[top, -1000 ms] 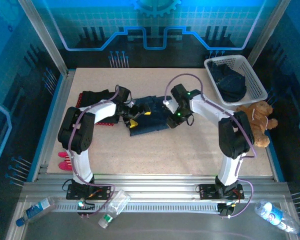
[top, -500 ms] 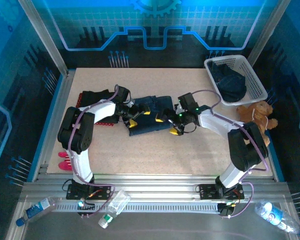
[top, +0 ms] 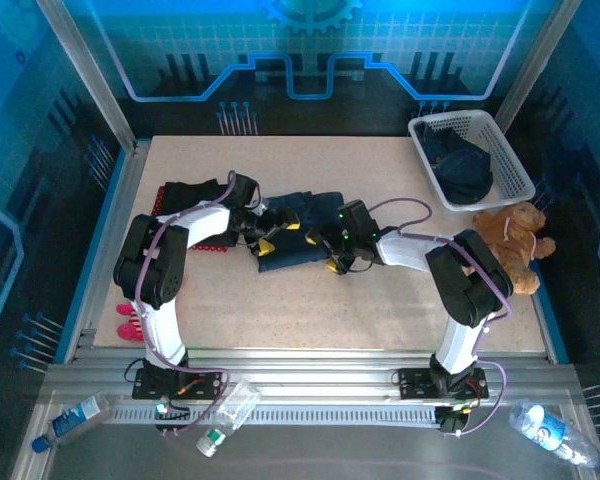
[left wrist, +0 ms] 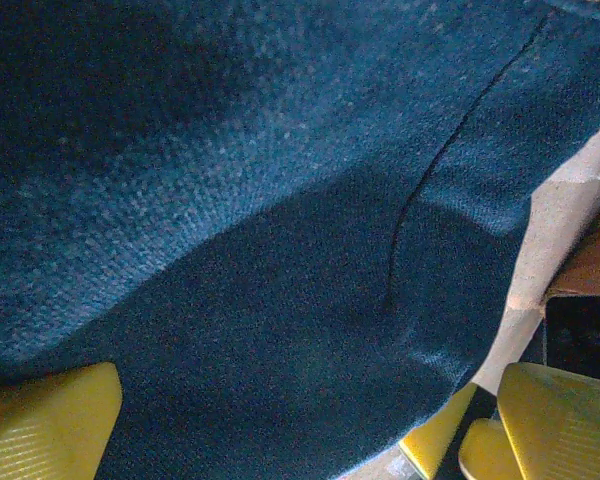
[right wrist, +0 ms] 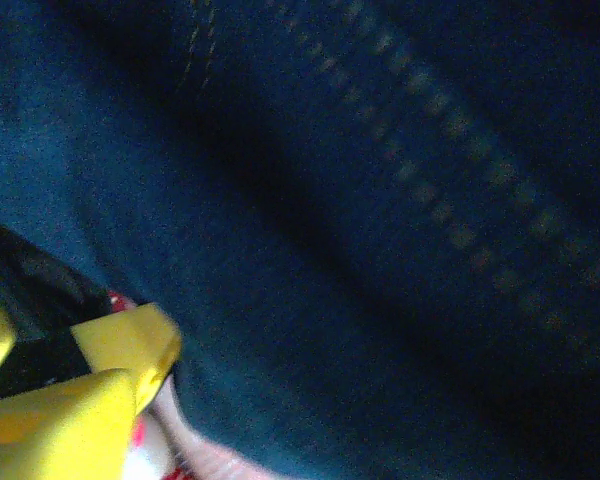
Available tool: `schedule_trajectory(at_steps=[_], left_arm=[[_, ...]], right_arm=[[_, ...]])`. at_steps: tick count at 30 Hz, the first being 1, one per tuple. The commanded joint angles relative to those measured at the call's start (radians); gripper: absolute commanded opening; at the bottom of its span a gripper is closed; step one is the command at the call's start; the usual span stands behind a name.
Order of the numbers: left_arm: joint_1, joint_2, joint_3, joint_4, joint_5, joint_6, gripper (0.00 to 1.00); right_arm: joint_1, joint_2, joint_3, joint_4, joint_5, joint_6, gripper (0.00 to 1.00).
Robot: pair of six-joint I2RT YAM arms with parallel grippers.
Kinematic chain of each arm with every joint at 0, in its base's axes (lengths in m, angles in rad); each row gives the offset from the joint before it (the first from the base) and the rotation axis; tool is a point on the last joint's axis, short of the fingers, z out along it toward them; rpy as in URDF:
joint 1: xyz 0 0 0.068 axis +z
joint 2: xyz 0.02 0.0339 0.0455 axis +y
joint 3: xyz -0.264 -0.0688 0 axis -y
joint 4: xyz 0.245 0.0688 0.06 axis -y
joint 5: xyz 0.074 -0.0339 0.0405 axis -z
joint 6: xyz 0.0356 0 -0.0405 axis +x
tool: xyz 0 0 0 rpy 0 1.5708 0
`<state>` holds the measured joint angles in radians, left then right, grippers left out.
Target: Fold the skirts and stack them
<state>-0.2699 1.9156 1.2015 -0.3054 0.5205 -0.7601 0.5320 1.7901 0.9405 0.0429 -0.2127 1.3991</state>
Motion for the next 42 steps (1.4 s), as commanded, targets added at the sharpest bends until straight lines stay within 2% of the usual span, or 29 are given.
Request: schedule_trajectory(at_steps=[1, 5, 8, 10, 13, 16, 22, 26, 30, 31, 33, 36, 40, 42], left_arm=[[0.011, 0.018, -0.044, -0.057, -0.036, 0.008, 0.99], [0.016, 0.054, -0.032, -0.071, -0.045, 0.027, 0.99], [0.021, 0.076, -0.021, -0.076, -0.045, 0.035, 0.99], [0.021, 0.081, -0.016, -0.081, -0.044, 0.037, 0.99], [0.021, 0.085, -0.01, -0.082, -0.043, 0.039, 0.99], [0.022, 0.088, -0.002, -0.091, -0.045, 0.045, 0.99], [0.023, 0.076, -0.002, -0.096, -0.044, 0.05, 0.99], [0.023, 0.073, 0.016, -0.119, -0.036, 0.061, 0.99], [0.023, 0.044, 0.041, -0.14, -0.003, 0.069, 0.99], [0.023, 0.023, 0.044, -0.133, 0.011, 0.067, 0.99], [0.021, -0.02, 0.053, -0.116, 0.044, 0.064, 0.99], [0.021, -0.077, 0.099, -0.148, 0.045, 0.071, 0.99], [0.022, -0.134, 0.135, -0.114, 0.032, 0.069, 0.99], [0.021, -0.121, 0.148, -0.045, 0.05, 0.047, 0.99]], right_arm=[[-0.001, 0.008, -0.027, 0.147, 0.148, -0.011, 0.61], [-0.036, -0.05, 0.008, 0.119, 0.182, -0.264, 0.26], [-0.023, -0.134, 0.069, -0.021, 0.239, -0.534, 0.15], [0.02, -0.17, 0.111, -0.142, 0.332, -0.754, 0.12], [0.071, -0.14, 0.143, -0.297, 0.45, -0.995, 0.07], [0.071, -0.065, 0.146, -0.422, 0.535, -1.022, 0.07], [0.074, 0.024, 0.207, -0.642, 0.611, -0.902, 0.17], [0.082, -0.012, 0.247, -0.802, 0.734, -0.796, 0.28], [0.12, -0.09, 0.302, -0.933, 0.889, -0.754, 0.41], [0.127, -0.112, 0.318, -0.932, 0.88, -0.774, 0.42], [0.128, -0.173, 0.312, -0.843, 0.756, -0.846, 0.38], [0.095, -0.228, 0.274, -0.682, 0.503, -0.862, 0.19], [0.04, -0.154, 0.284, -0.566, 0.26, -0.839, 0.0], [0.026, -0.089, 0.305, -0.539, 0.184, -0.839, 0.0]])
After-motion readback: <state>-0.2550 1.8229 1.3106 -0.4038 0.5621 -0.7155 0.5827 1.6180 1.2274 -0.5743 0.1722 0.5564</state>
